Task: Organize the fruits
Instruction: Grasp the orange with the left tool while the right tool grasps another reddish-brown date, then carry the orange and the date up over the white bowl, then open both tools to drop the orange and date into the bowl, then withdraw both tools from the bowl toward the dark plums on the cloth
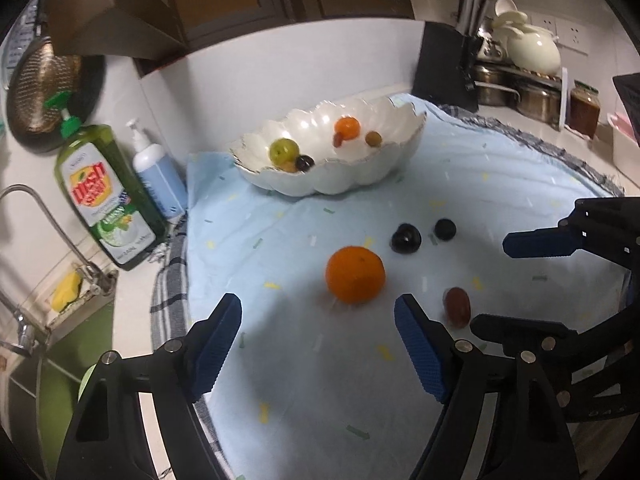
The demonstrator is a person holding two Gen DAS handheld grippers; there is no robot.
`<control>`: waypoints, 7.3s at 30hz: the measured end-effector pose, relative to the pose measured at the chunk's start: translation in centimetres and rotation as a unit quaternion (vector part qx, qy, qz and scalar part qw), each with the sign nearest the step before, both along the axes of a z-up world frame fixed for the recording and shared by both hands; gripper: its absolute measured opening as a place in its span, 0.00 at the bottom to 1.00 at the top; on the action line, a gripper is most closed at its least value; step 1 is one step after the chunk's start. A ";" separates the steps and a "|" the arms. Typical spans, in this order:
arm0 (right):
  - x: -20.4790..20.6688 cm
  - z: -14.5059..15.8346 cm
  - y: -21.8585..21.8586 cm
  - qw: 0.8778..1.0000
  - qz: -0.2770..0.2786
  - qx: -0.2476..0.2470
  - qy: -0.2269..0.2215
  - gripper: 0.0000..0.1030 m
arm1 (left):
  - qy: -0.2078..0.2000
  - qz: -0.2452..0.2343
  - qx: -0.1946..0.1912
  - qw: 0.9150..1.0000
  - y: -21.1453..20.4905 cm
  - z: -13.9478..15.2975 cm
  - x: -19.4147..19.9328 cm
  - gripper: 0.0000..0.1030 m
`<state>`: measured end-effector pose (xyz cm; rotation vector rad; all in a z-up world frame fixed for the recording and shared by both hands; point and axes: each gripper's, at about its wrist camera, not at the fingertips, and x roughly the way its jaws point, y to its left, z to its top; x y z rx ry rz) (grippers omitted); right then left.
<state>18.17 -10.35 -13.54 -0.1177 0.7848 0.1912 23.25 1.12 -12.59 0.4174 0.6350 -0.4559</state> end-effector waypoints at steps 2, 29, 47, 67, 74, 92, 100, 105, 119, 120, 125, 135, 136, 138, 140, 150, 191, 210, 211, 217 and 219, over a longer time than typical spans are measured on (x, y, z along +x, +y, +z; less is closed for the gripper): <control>0.1 -0.5 0.1 1.000 -0.002 0.003 0.004 0.59 | 0.009 -0.009 0.007 1.000 -0.3 -0.6 0.5 0.74; 2.3 -3.6 -0.5 0.997 -0.023 0.053 0.045 0.27 | 0.078 -0.055 0.016 0.995 -4.1 -4.0 5.6 0.57; 2.9 -3.5 -0.9 0.997 -0.021 0.066 0.043 0.23 | 0.090 -0.040 0.009 0.995 -4.0 -4.0 5.7 0.44; 2.2 -1.0 -1.2 0.999 -0.011 0.050 0.010 0.23 | 0.074 0.023 -0.030 0.997 -1.9 -1.0 3.5 0.43; 1.8 0.8 -1.8 0.999 -0.015 0.037 -0.017 0.23 | 0.055 0.053 -0.049 0.996 -1.3 0.5 2.7 0.43; 3.3 6.8 -5.0 0.994 -0.020 0.051 -0.098 0.23 | 0.001 0.093 -0.109 0.990 -2.3 6.2 2.2 0.43; 4.3 9.0 -6.4 0.990 -0.021 0.044 -0.132 0.23 | -0.020 0.089 -0.127 0.988 -3.5 8.3 2.8 0.43; 5.2 10.1 -7.9 0.988 -0.027 0.053 -0.142 0.23 | -0.024 0.084 -0.140 0.986 -4.7 9.4 4.0 0.43; 9.7 11.2 -10.9 0.988 -0.025 0.063 -0.137 0.23 | -0.013 0.087 -0.156 0.984 -8.1 11.2 8.5 0.43; 10.3 11.2 -11.1 0.989 -0.025 0.060 -0.134 0.23 | -0.010 0.088 -0.156 0.984 -8.3 11.1 8.9 0.43; 12.8 10.6 -12.2 0.992 -0.023 0.057 -0.112 0.23 | 0.013 0.099 -0.156 0.983 -9.3 10.5 11.3 0.43; 17.6 8.0 -13.3 0.998 -0.014 0.032 -0.058 0.23 | 0.065 0.126 -0.140 0.980 -10.9 7.9 15.9 0.43; 17.9 7.7 -13.3 0.998 -0.012 0.028 -0.053 0.23 | 0.071 0.128 -0.136 0.980 -11.0 7.5 16.3 0.43; 18.7 7.1 -13.4 0.999 -0.010 0.020 -0.043 0.23 | 0.079 0.131 -0.131 0.979 -11.2 6.9 16.9 0.43; 19.3 6.6 -13.4 0.999 -0.008 0.017 -0.033 0.23 | 0.089 0.135 -0.125 0.979 -11.4 6.2 17.5 0.43; 21.8 4.1 -14.1 1.000 -0.011 0.027 0.011 0.23 | 0.137 0.147 -0.105 0.974 -12.0 3.3 20.3 0.43; 15.1 9.8 -12.0 0.995 -0.049 0.022 -0.087 0.64 | 0.017 0.181 -0.069 0.981 -7.2 8.9 13.4 0.93; 7.2 12.0 -8.6 0.987 -0.057 0.010 -0.151 0.69 | -0.036 0.147 -0.092 0.984 -3.6 10.7 6.2 0.96; 6.9 11.9 -8.5 0.987 -0.056 0.010 -0.152 0.69 | -0.039 0.143 -0.090 0.985 -3.5 10.7 5.8 0.96; 5.7 11.1 -7.8 0.988 -0.051 0.013 -0.144 0.69 | -0.055 0.117 -0.089 0.988 -3.1 10.2 3.8 0.95; 5.4 10.6 -7.6 0.989 -0.048 0.013 -0.138 0.69 | -0.061 0.108 -0.086 0.989 -3.0 9.9 3.3 0.95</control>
